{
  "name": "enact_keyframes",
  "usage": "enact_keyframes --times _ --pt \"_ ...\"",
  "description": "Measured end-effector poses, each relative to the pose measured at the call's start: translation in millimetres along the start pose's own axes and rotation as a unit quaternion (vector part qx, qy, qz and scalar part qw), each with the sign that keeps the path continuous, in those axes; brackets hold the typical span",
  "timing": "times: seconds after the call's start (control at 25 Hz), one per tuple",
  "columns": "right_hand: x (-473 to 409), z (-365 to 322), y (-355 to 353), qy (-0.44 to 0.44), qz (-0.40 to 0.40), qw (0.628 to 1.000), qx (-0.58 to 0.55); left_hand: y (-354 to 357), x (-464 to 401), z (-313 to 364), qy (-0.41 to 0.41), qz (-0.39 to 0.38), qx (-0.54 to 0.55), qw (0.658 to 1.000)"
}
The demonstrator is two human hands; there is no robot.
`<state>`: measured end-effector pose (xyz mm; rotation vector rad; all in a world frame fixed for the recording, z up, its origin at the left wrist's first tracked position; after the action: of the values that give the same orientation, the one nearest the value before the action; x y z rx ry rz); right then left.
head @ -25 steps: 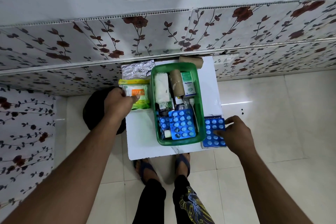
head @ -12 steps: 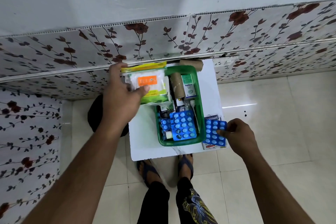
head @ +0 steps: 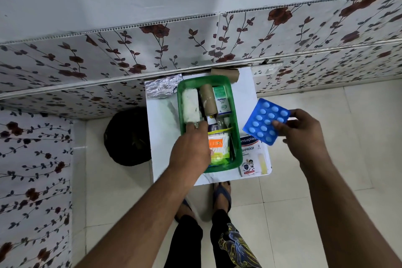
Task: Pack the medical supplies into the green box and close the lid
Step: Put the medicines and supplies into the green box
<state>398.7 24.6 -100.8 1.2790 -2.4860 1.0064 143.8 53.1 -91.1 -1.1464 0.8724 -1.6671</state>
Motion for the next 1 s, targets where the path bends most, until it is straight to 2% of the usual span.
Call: enact_keyframes --times 0.12,0.2,0.36,0.44,0.52,0.6,0.68,0.8,1.0 --pt "1 -22 16 -0.017 -0.027 0.999 -0.020 -4 -4 10 0.087 0.068 -0.130 0.985" --pt "3 -31 28 -0.020 -0.045 0.999 -0.023 -3 -6 18 0.144 0.069 -0.171 0.972" --pt "8 -50 52 -0.026 -0.072 0.997 -0.027 -14 -12 6 0.167 0.050 -0.133 0.976" --pt "13 -57 71 -0.029 -0.103 0.994 -0.020 -40 -14 -9 0.147 0.111 -0.051 0.982" --pt "19 -60 98 -0.029 -0.135 0.990 -0.004 -63 -15 -39 0.078 0.177 0.057 0.979" --pt "22 -62 126 -0.047 -0.142 0.988 0.037 -66 -16 -72 0.004 0.209 0.134 0.969" --pt "22 -68 151 -0.081 -0.140 0.982 0.100 -55 -19 -94 -0.042 0.198 0.163 0.966" --pt "21 -77 165 -0.141 -0.098 0.963 0.206 -43 -22 -105 -0.052 0.190 0.184 0.963" --pt "38 -81 165 -0.218 -0.047 0.941 0.254 -35 -26 -116 -0.067 0.175 0.206 0.960"
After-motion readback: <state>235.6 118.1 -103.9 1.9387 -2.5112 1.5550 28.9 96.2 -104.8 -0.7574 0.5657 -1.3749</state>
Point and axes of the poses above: each hand's wrist, its own x-axis away from the middle knuckle, its own y-axis out of the palm, z = x × y, the point moved 8 cm from there along -x, towards the middle knuckle, and after that the axes turned 11 degrees about z, right-handed, at the moved point
